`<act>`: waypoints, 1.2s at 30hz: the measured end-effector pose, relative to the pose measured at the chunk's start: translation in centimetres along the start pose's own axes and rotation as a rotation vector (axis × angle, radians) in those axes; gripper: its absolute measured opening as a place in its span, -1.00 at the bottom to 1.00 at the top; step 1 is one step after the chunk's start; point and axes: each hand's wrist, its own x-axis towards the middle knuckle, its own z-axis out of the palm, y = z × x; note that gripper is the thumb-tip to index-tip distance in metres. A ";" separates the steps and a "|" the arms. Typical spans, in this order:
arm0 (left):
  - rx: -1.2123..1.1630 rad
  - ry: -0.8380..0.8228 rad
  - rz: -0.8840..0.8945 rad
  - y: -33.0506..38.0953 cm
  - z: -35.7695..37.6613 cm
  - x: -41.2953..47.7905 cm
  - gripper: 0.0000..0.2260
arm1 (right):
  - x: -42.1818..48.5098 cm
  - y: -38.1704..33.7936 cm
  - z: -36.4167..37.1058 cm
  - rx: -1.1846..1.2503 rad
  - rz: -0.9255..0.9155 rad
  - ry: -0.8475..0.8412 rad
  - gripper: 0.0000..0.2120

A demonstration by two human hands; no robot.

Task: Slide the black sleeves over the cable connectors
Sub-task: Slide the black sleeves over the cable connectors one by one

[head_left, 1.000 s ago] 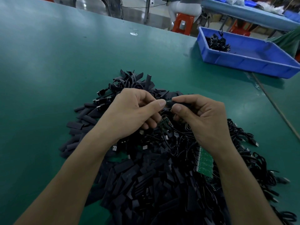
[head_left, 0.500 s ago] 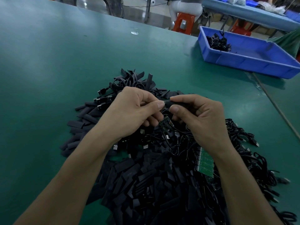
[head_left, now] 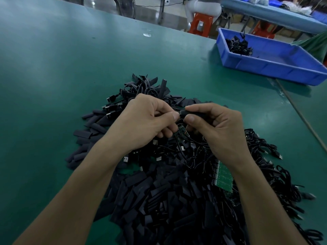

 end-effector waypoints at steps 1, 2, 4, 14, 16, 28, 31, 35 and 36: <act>-0.009 0.001 0.002 0.0 0.0 0.0 -0.85 | 0.1 0.0 0.0 0.000 -0.005 0.001 -0.84; -0.017 0.000 0.003 0.1 0.0 0.0 -0.86 | 0.1 0.0 0.0 0.000 -0.007 0.004 -0.85; -0.025 -0.004 0.008 0.1 0.0 -0.1 -0.86 | 0.0 -0.1 0.1 0.006 0.000 0.017 -0.86; -0.007 -0.038 0.025 -0.1 0.4 -0.1 -0.83 | -0.1 -0.6 0.0 0.057 0.051 -0.013 -0.91; -0.025 -0.031 0.021 -0.1 0.4 0.0 -0.83 | -0.1 -0.6 0.1 0.055 0.042 -0.005 -0.89; -0.068 0.123 0.072 0.0 2.2 -0.2 -0.85 | -0.7 -0.7 3.8 0.184 0.052 0.483 -0.74; -0.123 0.142 0.085 -0.1 3.0 -0.2 -0.87 | -0.9 -1.0 4.8 0.228 0.042 0.486 -0.70; -0.162 0.174 0.099 -0.1 3.4 -0.2 -0.85 | -0.9 -1.4 5.0 0.262 0.051 0.467 -0.71; -0.170 0.182 0.104 -0.1 3.5 -0.2 -0.85 | -0.9 -1.5 5.1 0.283 0.062 0.457 -0.72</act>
